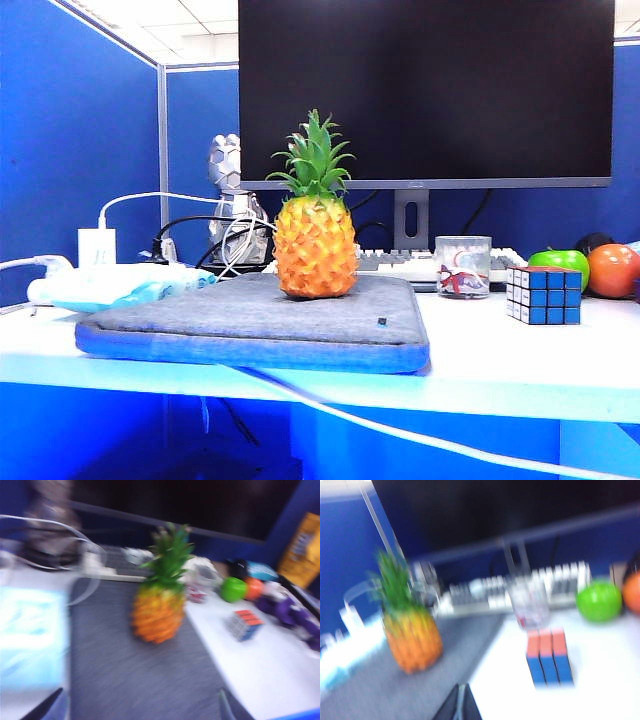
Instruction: Rotate the Rubik's Cube so that its red face is facing towards you.
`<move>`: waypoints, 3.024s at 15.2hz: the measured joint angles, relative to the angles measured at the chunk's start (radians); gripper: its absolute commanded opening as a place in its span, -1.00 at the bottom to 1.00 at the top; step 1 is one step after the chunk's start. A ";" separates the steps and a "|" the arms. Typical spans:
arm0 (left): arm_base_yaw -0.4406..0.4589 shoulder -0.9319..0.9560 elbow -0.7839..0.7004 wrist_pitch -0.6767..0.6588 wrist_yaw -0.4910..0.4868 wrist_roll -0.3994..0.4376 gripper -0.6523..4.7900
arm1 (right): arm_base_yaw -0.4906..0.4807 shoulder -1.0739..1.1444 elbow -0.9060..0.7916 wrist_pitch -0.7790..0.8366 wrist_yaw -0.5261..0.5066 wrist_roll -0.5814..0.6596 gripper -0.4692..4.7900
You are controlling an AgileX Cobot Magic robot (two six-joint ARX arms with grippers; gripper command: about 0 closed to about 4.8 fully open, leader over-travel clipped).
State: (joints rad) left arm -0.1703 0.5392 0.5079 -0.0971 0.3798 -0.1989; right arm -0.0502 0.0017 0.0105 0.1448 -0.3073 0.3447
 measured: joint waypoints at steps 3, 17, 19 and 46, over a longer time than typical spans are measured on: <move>-0.079 0.501 0.286 0.075 0.184 0.018 0.72 | 0.042 0.027 0.047 0.008 0.117 -0.005 -0.83; -0.492 1.207 0.824 0.071 -0.025 0.433 0.70 | 0.039 1.417 0.898 -0.186 -0.030 -0.180 -0.82; -0.503 1.217 0.838 0.096 -0.031 0.431 0.70 | 0.026 1.488 0.912 -0.233 -0.034 -0.215 -0.82; -0.503 1.243 0.849 0.124 -0.043 0.385 0.70 | 0.006 1.930 1.384 -0.310 0.016 -0.299 1.00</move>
State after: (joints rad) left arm -0.6731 1.7821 1.3567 0.0265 0.3367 0.1860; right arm -0.0444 1.9320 1.3949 -0.1654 -0.2913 0.0460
